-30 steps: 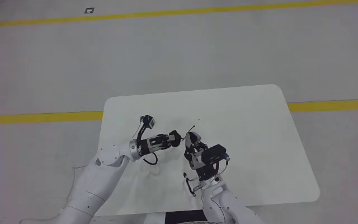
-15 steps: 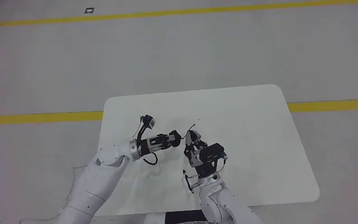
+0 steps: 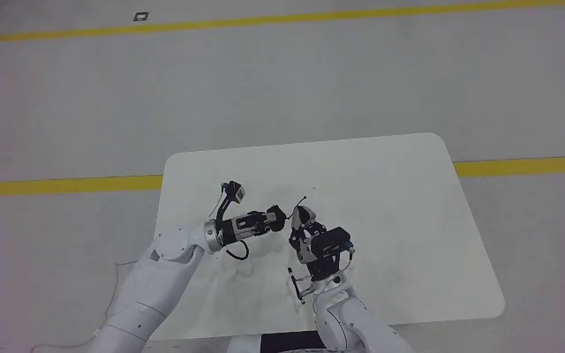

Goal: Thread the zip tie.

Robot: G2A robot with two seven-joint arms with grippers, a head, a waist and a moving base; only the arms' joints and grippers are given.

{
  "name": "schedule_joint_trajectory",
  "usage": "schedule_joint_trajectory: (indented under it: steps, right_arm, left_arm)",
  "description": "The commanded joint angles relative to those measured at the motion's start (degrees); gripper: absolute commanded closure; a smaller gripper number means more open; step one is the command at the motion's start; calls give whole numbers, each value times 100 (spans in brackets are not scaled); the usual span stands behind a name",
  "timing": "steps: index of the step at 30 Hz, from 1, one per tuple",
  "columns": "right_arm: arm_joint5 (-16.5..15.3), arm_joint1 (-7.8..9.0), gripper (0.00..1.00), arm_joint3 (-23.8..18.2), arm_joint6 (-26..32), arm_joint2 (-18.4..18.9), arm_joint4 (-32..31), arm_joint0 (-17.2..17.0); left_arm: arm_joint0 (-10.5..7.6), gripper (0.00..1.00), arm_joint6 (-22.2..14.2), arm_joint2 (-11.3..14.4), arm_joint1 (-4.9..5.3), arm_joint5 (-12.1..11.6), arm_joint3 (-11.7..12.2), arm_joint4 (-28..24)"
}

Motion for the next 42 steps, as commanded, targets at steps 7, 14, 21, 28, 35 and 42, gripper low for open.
schedule_joint_trajectory:
  steps: [7,14,21,28,35,42]
  right_arm:
    - [17,-22,100,42,4,9,-39,14]
    - [25,-43,100,80,12,16,-50,25]
    - [39,-61,100,109,40,26,-87,34]
    - [29,-75,100,141,77,33,-123,30]
    - [-17,-87,100,138,102,44,-105,15]
    - [-70,-92,100,145,159,52,-135,-6]
  left_arm:
    - [0,100,0,0,0,0,0,0]
    - [0,100,0,0,0,0,0,0]
    - [0,100,0,0,0,0,0,0]
    - [0,100,0,0,0,0,0,0]
    - [0,100,0,0,0,0,0,0]
    - [0,100,0,0,0,0,0,0]
